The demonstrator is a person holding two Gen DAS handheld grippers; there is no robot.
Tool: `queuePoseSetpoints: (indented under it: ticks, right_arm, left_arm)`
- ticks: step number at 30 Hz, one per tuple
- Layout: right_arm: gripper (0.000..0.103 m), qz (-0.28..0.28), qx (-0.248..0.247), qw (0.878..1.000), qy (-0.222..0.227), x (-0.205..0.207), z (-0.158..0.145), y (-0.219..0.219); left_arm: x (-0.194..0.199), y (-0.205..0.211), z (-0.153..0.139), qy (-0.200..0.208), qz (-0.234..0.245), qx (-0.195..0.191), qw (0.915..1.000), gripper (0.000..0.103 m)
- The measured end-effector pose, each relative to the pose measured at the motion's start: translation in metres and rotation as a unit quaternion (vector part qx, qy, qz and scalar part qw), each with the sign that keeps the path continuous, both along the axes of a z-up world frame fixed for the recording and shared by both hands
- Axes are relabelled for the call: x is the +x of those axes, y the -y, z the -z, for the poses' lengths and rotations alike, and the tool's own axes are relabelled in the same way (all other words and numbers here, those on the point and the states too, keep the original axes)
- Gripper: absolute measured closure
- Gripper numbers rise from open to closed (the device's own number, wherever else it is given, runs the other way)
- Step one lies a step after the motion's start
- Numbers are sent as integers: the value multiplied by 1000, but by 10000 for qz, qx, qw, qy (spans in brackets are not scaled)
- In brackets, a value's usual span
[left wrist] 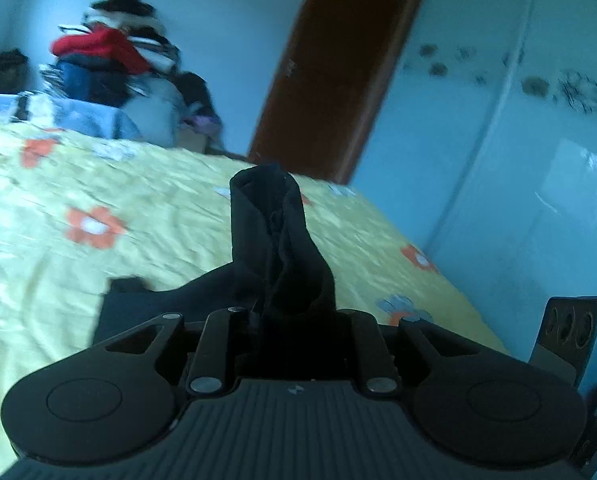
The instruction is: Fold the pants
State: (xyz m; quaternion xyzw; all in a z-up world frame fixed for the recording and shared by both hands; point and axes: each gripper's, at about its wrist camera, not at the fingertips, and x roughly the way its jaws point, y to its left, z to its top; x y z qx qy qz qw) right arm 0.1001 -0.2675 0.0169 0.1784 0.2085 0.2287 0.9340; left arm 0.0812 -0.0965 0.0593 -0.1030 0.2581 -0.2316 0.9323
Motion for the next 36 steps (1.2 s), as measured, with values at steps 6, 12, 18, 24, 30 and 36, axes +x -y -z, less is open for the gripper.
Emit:
queuePoseSetpoints:
  ticks: [6, 12, 18, 24, 30, 36]
  right_arm:
    - [81, 458, -73, 9985, -300, -2, 20, 42]
    - [81, 768, -236, 9948, -623, 2, 37, 64]
    - [78, 1200, -1261, 9825, -663, -15, 47, 74]
    - [77, 2123, -2039, 9531, -705, -32, 48, 105]
    - [77, 2136, -1242, 9673, -570, -33, 36, 125]
    - [27, 1101, -472, 9915, -499, 4, 28, 101]
  left_arm:
    - [15, 49, 21, -212, 315, 145, 9992, 83]
    - [27, 82, 39, -428, 528, 385, 9969, 75]
    - [33, 93, 47, -850, 1132, 12, 9899, 46]
    - [12, 72, 21, -168, 1304, -55, 9913, 24]
    - [49, 18, 23, -196, -104, 773, 9968, 21]
    - [95, -17, 51, -963, -751, 1188, 9854, 21]
